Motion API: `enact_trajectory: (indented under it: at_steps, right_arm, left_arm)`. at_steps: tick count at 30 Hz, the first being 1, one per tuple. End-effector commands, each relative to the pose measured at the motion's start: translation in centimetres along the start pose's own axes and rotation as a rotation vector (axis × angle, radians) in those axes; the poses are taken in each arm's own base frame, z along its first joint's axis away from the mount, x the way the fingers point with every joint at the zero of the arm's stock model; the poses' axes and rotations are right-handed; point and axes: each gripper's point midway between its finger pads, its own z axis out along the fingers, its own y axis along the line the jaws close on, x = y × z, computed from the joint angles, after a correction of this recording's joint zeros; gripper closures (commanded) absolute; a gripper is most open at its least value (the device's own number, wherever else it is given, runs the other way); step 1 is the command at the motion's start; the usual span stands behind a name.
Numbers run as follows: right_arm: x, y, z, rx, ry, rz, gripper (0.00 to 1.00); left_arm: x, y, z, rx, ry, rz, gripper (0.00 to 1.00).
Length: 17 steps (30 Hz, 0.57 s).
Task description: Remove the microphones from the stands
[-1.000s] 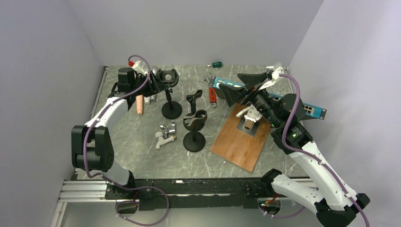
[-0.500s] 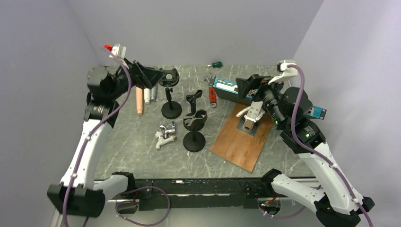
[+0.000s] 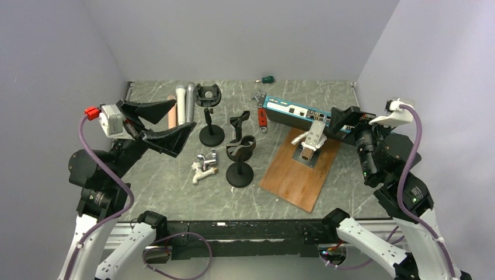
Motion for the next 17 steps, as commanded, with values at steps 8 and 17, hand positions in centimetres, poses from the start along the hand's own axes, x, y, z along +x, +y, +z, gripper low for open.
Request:
enact_trajectory:
  at_steps: [8, 17]
  right_arm:
    - [-2.2, -0.3, -1.7, -0.037, -0.078, 0.092, 0.0]
    - [-3.1, -1.3, -1.9, 0.017, -0.086, 0.054, 0.0]
  left_arm:
    - [0.3, 4.2, -1.5, -0.254, 0.02, 0.058, 0.01]
    - [-0.9, 4.5, -2.0, -0.319, -0.002, 0.005, 0.0]
